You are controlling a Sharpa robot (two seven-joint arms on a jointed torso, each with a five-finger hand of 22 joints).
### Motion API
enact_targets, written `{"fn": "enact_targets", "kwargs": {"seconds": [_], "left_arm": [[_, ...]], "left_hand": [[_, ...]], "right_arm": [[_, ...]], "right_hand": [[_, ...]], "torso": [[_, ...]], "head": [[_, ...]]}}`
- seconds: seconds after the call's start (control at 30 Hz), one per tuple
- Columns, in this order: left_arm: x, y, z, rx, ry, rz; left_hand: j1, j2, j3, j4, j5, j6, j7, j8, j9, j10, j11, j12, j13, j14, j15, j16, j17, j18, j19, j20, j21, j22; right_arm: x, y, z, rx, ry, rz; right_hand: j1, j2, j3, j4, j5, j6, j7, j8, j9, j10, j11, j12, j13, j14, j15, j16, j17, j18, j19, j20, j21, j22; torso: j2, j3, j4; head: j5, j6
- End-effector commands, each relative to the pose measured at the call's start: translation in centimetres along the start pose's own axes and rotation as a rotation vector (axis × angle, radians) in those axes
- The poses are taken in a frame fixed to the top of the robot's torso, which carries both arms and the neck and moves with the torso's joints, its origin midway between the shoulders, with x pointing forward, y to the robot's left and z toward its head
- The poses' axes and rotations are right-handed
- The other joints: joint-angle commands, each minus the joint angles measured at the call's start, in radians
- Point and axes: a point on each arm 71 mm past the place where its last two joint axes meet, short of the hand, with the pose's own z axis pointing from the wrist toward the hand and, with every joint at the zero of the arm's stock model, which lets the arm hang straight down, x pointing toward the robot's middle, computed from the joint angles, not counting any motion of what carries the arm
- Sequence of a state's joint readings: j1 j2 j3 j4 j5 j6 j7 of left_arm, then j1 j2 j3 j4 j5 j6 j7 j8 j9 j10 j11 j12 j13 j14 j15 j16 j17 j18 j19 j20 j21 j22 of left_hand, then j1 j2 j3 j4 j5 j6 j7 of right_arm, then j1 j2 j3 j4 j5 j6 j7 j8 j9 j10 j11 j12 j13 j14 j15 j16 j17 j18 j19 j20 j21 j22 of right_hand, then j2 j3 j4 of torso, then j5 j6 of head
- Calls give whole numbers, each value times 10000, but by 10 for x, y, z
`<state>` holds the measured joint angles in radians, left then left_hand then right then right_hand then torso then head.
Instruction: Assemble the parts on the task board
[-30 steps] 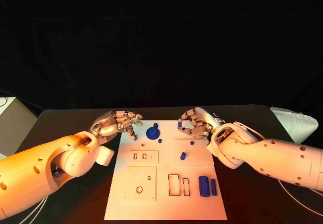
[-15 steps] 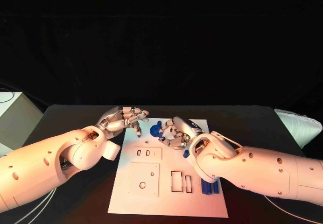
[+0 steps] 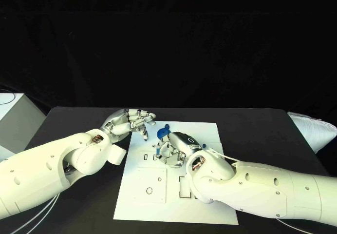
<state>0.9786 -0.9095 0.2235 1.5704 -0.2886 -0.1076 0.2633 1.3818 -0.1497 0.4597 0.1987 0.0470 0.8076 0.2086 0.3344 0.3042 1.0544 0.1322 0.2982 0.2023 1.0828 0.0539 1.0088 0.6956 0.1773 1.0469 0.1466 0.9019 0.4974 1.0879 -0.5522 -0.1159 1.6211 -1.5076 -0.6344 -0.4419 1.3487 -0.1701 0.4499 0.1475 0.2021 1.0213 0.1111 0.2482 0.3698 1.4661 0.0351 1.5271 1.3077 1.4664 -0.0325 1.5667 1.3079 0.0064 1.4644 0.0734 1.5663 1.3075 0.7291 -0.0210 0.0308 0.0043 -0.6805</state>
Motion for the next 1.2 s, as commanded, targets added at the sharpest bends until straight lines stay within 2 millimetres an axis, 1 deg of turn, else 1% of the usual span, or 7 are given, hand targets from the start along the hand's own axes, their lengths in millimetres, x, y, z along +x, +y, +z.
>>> {"fn": "enact_targets", "kwargs": {"seconds": [0.03, 0.23, 0.37, 0.53, 0.8, 0.97, 1.2], "left_arm": [[2, -1, 1, 58, 144, -44], [3, -1, 1, 61, 166, -54], [3, -1, 1, 60, 165, -54], [3, -1, 1, 58, 164, -53], [3, -1, 1, 54, 174, -56], [3, -1, 1, 42, 181, -56], [3, -1, 1, 37, 207, -66]], "left_hand": [[-37, 38, 68, -13, 35, -61, 24, 62, 10, -38, -2, 58, 10, -69, 23, 47, -9, 67, -60, 0, 54, 16], [-37, 38, 68, -13, 35, -61, 24, 62, 10, -38, -2, 58, 10, -69, 23, 47, -9, 67, -60, 0, 54, 16], [-37, 38, 68, -13, 35, -61, 24, 62, 10, -38, -2, 58, 10, -69, 23, 47, -9, 67, -60, 0, 54, 16], [-37, 38, 68, -13, 35, -61, 24, 62, 10, -38, -2, 58, 10, -69, 23, 47, -9, 67, -60, 0, 54, 16], [-37, 38, 68, -13, 35, -61, 24, 62, 10, -38, -2, 58, 10, -69, 23, 47, -9, 67, -60, 0, 54, 16], [-37, 38, 68, -13, 35, -61, 24, 62, 10, -38, -2, 58, 10, -69, 23, 47, -9, 67, -60, 0, 54, 16], [-37, 38, 68, -13, 35, -61, 24, 62, 10, -38, -2, 58, 10, -69, 23, 47, -9, 67, -60, 0, 54, 16]], "right_arm": [[2, 2, 0, -125, -239, -451], [8, 5, 1, -234, -243, -664], [10, 4, 1, -360, -377, -995], [12, 2, 1, -405, -425, -1280], [17, 1, 0, -415, -325, -1407], [20, 1, 0, -424, -262, -1412], [23, 0, 1, -412, -199, -1454]], "right_hand": [[-80, 37, 33, 25, 68, 7, -13, 173, 399, 640, -37, -17, 2232, 1044, -52, 41, 2629, -55, 1049, -71, 15, 2606], [-105, 4, 34, 19, 93, 6, -17, 190, 405, 652, -40, -5, 2242, 1044, -54, 41, 2629, -57, 1053, -72, 22, 2613], [-119, -17, 34, 15, 102, 2, -18, 197, 408, 647, -42, -10, 2238, 1044, -55, 41, 2629, -56, 1052, -72, 19, 2610], [-128, -49, 34, 2, 108, -2, -21, 206, 411, 649, -44, -10, 2238, 1044, -57, 41, 2629, -58, 1055, -73, 27, 2617], [-133, -64, 34, -4, 107, -4, -21, 211, 412, 657, -45, 0, 2246, 1044, -58, 41, 2629, -60, 1057, -74, 31, 2620], [-148, -86, 34, -8, 106, -6, -20, 219, 415, 652, -45, -7, 2241, 1044, -59, 41, 2629, -57, 1053, -75, 22, 2612], [-148, -86, 34, -8, 106, -6, -20, 219, 415, 652, -45, -7, 2241, 1044, -59, 41, 2629, -57, 1053, -75, 22, 2612]], "torso": [[12, 4, 7], [5, -2, -7], [13, 9, -9], [6, -1, -7], [10, 13, 8], [6, 14, -9], [7, 16, -16]], "head": [[22, -53], [42, -91], [56, -122], [52, -149], [56, -200], [85, -213], [105, -235]]}}
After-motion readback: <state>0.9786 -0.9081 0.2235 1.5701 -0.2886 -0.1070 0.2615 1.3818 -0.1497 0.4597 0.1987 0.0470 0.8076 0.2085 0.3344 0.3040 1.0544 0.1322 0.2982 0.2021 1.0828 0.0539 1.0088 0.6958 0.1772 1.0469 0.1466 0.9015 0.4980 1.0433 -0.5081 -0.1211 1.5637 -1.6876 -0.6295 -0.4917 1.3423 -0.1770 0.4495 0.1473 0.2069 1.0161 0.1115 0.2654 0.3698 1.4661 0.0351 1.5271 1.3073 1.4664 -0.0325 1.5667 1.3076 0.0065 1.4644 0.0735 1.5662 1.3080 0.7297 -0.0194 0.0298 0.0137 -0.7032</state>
